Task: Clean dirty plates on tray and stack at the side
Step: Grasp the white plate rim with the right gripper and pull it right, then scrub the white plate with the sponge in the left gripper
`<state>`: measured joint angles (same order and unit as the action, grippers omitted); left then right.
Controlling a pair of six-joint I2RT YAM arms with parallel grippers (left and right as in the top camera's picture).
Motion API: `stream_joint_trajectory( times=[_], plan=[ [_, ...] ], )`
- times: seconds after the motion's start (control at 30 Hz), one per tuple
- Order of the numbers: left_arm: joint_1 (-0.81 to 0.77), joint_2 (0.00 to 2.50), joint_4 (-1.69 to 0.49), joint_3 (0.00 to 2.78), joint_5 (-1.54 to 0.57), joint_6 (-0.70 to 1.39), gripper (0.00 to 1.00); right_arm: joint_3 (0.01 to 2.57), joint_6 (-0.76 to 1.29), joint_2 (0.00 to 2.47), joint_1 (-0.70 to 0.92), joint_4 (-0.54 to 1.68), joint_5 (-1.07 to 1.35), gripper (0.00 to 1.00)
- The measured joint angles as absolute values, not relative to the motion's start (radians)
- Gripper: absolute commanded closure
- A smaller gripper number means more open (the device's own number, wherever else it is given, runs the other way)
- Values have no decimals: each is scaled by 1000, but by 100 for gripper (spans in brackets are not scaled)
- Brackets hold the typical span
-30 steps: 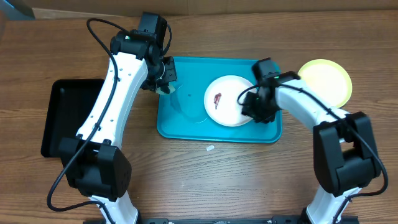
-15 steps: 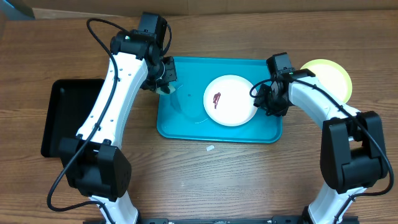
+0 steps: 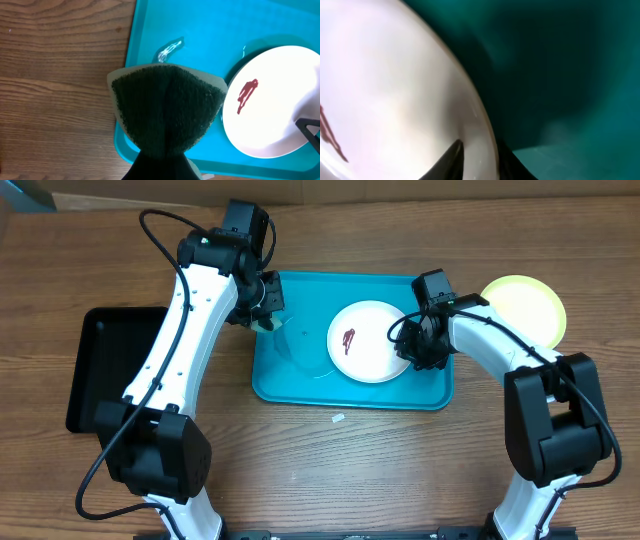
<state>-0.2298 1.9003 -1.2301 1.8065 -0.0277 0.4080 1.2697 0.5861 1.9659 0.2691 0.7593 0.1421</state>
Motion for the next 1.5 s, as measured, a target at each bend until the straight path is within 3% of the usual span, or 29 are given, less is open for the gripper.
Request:
stream_joint_trajectory(
  times=[0.07, 0.53, 1.0, 1.5],
  plan=[
    [-230, 1900, -1230, 1806, -28, 408, 96, 1270, 588, 1969, 269, 758, 142, 96],
    [-263, 1900, -1162, 1798, -80, 378, 96, 1271, 564, 1983, 383, 615, 181, 96],
    [-351, 1905, -755, 1424, -215, 355, 96, 1271, 560, 1989, 480, 589, 187, 96],
    [-351, 1905, -551, 1201, -228, 413, 96, 1271, 563, 1989, 480, 588, 187, 96]
  ],
)
